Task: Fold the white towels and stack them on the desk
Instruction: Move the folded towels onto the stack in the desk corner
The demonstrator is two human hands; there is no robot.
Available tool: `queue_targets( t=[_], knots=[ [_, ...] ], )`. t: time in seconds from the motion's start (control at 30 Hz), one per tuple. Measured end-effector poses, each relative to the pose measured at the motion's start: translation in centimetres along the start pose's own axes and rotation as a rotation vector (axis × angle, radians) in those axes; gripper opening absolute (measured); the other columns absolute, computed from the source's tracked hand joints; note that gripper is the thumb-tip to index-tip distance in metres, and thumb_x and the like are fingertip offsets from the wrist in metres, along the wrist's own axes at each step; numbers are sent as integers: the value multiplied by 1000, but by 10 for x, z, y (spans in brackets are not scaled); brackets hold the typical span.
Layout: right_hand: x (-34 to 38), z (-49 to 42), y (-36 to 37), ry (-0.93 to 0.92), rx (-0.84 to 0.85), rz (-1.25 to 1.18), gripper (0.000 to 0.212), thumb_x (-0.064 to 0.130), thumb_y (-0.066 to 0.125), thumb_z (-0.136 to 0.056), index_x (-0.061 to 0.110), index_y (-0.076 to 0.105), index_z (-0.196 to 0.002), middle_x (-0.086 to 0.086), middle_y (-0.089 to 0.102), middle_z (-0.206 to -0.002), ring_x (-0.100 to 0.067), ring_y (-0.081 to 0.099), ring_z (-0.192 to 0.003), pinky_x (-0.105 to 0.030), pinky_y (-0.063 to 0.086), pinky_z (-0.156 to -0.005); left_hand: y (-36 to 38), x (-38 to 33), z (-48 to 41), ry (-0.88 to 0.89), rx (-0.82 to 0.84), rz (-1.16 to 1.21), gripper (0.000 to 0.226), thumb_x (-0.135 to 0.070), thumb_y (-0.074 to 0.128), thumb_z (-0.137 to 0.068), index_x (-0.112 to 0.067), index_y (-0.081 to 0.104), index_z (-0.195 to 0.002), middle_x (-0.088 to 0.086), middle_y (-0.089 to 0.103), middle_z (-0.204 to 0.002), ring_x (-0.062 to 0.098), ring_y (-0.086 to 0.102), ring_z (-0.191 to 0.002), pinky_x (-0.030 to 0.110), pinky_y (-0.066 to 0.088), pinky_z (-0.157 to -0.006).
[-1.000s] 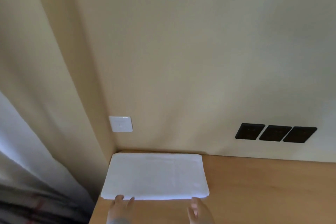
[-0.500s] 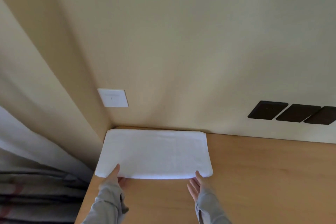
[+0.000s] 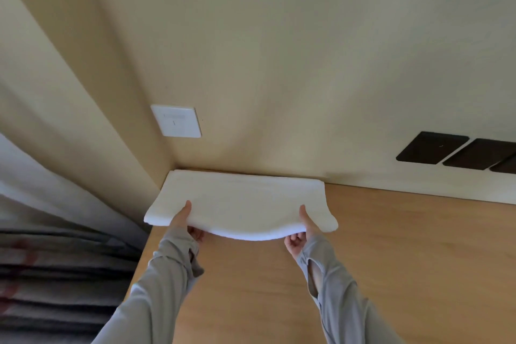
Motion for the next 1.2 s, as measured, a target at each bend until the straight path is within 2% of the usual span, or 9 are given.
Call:
queue_targets(
  t=[0.13, 0.2, 0.27, 0.43, 0.6, 0.73, 0.83, 1.0, 1.2],
  knots=[
    [7, -3, -1, -50, -37, 38, 32, 26, 73, -80, 7, 51, -94, -7, 57, -76, -21, 59, -75, -33, 56, -66, 4, -11, 2, 77, -9, -37, 39, -32, 63, -88, -13, 47, -118, 4, 56, -97, 24, 55, -91, 37, 46, -85],
    [11, -2, 2, -121, -31, 16, 34, 22, 70, -83, 11, 49, -107, -8, 59, -92, -28, 59, -99, -41, 53, -87, 10, -17, 8, 109, -3, -16, 46, -32, 61, -90, -12, 45, -127, 8, 54, -110, 29, 54, -106, 41, 46, -91],
    [10, 5, 12, -133, 21, -47, 34, 22, 67, -85, 14, 48, -111, -11, 59, -101, -33, 57, -105, -50, 48, -95, 17, -18, 17, 94, 23, 36, 51, -35, 59, -91, -11, 44, -133, 11, 54, -124, 33, 51, -118, 47, 44, -99],
    [20, 35, 31, -109, 163, -218, 24, 27, 64, -87, 10, 51, -100, -13, 60, -91, -33, 59, -81, -56, 45, -94, 29, -24, 50, 66, 109, 213, 55, -32, 59, -92, -11, 40, -138, 12, 48, -138, 34, 47, -123, 49, 41, -95],
    [36, 84, 36, -160, 272, -288, 23, 26, 66, -86, 11, 51, -91, -14, 62, -93, -35, 60, -83, -59, 49, -76, 34, -39, 92, 61, 270, 346, 45, -30, 58, -93, -10, 43, -131, 12, 50, -136, 34, 48, -123, 52, 38, -105],
    [54, 133, 36, -224, 319, -283, 22, 28, 64, -87, 10, 53, -94, -15, 62, -93, -35, 61, -84, -58, 50, -77, 41, -50, 134, 67, 375, 394, 50, -29, 59, -92, -9, 40, -134, 13, 52, -132, 35, 50, -121, 54, 38, -104],
    [74, 171, 30, -293, 337, -278, 22, 28, 63, -89, 9, 53, -94, -15, 63, -91, -34, 62, -81, -53, 51, -62, 56, -57, 170, 92, 478, 409, 35, -27, 58, -92, -8, 46, -120, 14, 55, -127, 34, 53, -116, 54, 38, -104],
    [117, 231, 10, -410, 390, -351, 19, 24, 64, -87, 9, 53, -92, -14, 63, -93, -35, 62, -84, -55, 51, -66, 89, -56, 231, 32, 599, 429, 20, -25, 60, -91, -7, 51, -92, 14, 60, -99, 35, 57, -93, 55, 44, -95],
    [173, 299, -22, -547, 442, -401, 24, 30, 60, -89, 8, 54, -98, -10, 63, -102, -32, 62, -87, -52, 53, -67, 137, -47, 305, 11, 750, 403, 35, -28, 57, -92, -7, 48, -119, 15, 58, -120, 37, 54, -114, 56, 41, -99]
  ],
)
Point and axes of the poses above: each hand's wrist, its own z-axis away from the middle knuckle, its own y-axis out of the palm, x = y × z, the point moved 6 cm from there along -z, towards the middle knuckle
